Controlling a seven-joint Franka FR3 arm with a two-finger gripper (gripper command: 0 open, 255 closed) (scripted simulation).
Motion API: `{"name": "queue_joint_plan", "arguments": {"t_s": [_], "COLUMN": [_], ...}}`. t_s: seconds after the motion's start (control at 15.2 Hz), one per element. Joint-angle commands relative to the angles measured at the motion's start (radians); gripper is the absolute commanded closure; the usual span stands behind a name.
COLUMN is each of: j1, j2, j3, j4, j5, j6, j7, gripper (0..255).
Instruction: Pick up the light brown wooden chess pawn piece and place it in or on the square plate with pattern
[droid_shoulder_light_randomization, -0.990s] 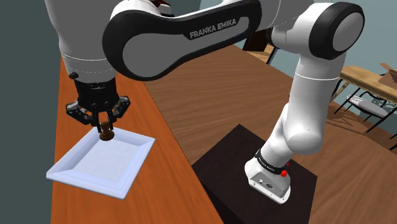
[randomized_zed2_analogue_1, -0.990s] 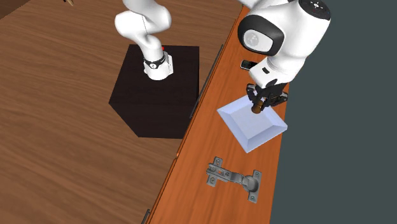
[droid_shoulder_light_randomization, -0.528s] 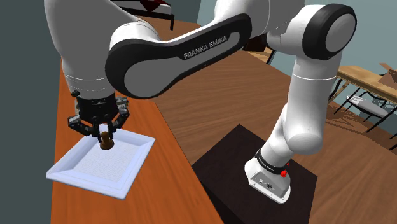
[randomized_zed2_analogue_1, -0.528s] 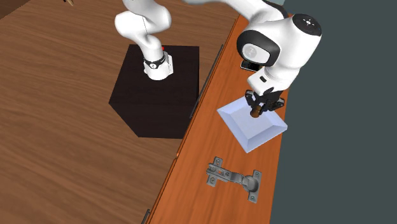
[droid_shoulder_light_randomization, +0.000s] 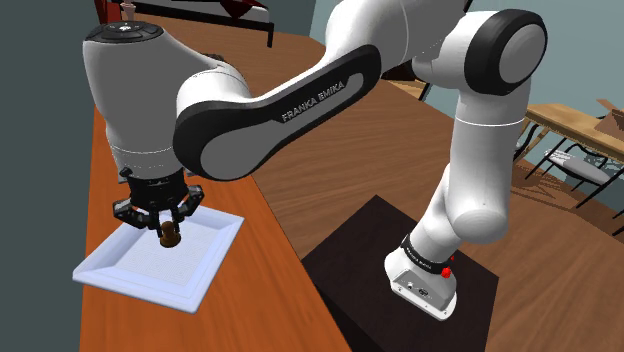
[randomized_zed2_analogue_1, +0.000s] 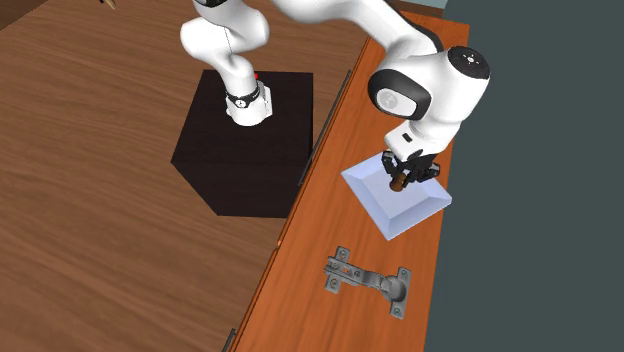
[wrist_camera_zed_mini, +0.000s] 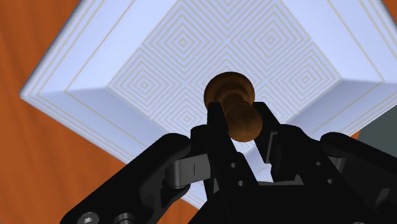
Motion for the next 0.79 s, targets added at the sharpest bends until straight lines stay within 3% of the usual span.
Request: {"name": "queue_joint_plan", "arguments": {"t_s": [0.0, 0.33, 0.4, 0.73], "j1": [-0.001, -0.001, -0.001, -0.001], "j2": [0.001, 0.001, 0.001, 0.001], "j3": [-0.001, -0.001, -0.001, -0.001], "j4": [-0.004, -0.004, -0.004, -0.004], "j5": [-0.001, -0.001, -0.001, -0.001], "j6": [0.005, 0.005, 0.005, 0.005], "j7": [-0.001, -0.001, -0.001, -0.001], "gripper": [255, 255, 0, 0]}}
